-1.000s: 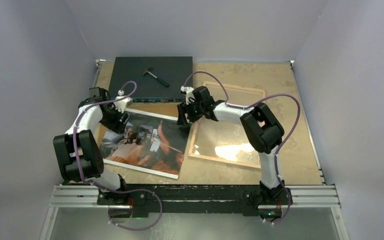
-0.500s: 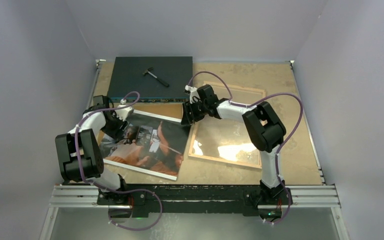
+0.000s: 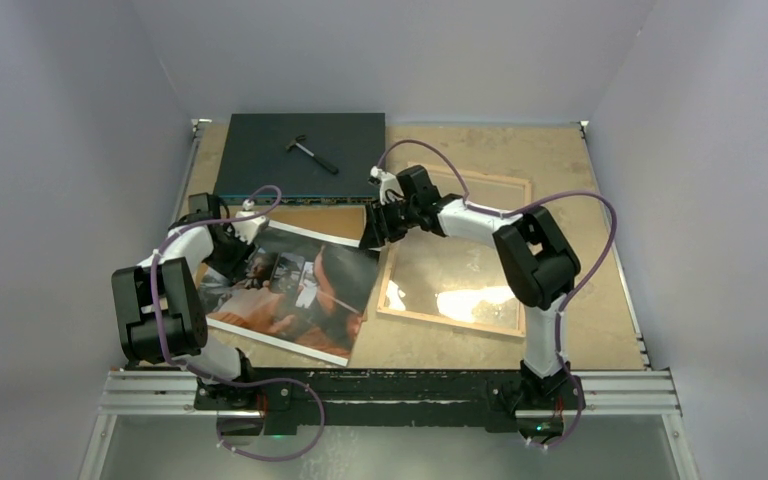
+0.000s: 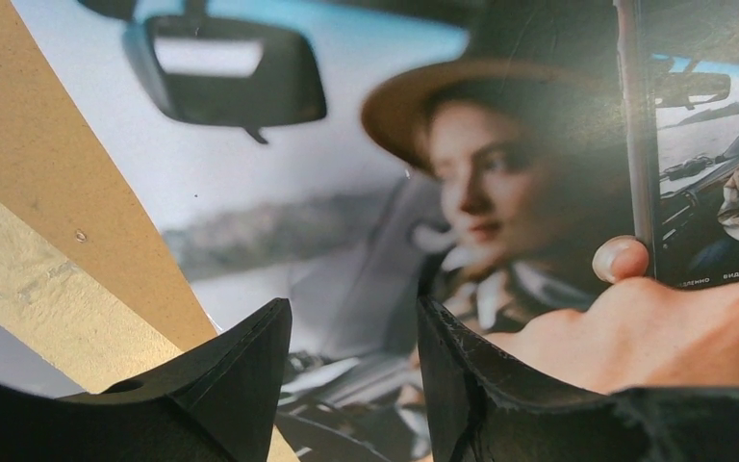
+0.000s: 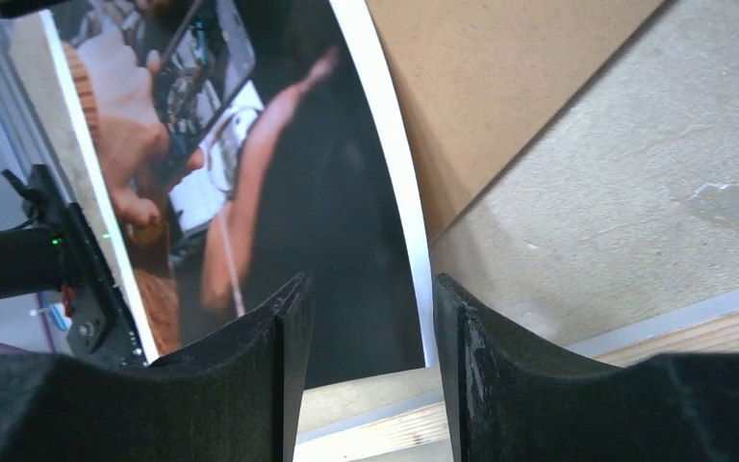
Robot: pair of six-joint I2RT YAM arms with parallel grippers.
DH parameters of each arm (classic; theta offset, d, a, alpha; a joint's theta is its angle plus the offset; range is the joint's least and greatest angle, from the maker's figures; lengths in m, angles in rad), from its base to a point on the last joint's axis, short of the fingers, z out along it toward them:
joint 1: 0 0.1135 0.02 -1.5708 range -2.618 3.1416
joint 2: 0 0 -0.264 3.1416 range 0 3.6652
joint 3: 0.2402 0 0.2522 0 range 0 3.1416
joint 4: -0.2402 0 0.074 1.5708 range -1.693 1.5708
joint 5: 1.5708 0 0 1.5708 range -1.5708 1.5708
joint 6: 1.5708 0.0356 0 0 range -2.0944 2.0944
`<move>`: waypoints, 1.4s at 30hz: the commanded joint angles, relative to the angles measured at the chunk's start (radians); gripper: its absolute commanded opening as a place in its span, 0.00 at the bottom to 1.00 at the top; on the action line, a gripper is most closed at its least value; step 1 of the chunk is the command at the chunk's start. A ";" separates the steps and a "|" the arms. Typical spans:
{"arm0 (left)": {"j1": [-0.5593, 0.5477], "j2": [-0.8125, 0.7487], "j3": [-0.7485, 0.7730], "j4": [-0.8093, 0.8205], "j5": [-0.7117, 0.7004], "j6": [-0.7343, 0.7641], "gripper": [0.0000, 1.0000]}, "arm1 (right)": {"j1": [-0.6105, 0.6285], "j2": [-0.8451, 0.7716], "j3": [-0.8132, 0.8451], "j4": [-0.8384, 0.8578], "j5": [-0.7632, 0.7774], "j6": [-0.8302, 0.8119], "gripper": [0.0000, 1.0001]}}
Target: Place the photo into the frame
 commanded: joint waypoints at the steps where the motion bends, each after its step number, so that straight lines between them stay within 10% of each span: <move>1: -0.003 0.016 -0.028 0.033 0.008 0.017 0.48 | 0.001 -0.071 -0.015 0.015 -0.060 0.032 0.51; 17: -0.004 0.013 -0.020 0.027 0.034 -0.001 0.42 | 0.001 -0.055 -0.037 -0.009 -0.028 0.066 0.45; 25: -0.002 0.010 0.034 -0.031 0.070 -0.018 0.43 | 0.016 -0.033 0.019 -0.060 0.034 0.074 0.02; 42: -0.141 -0.120 0.584 -0.434 0.363 -0.017 0.93 | 0.009 -0.415 0.108 -0.124 0.058 0.072 0.00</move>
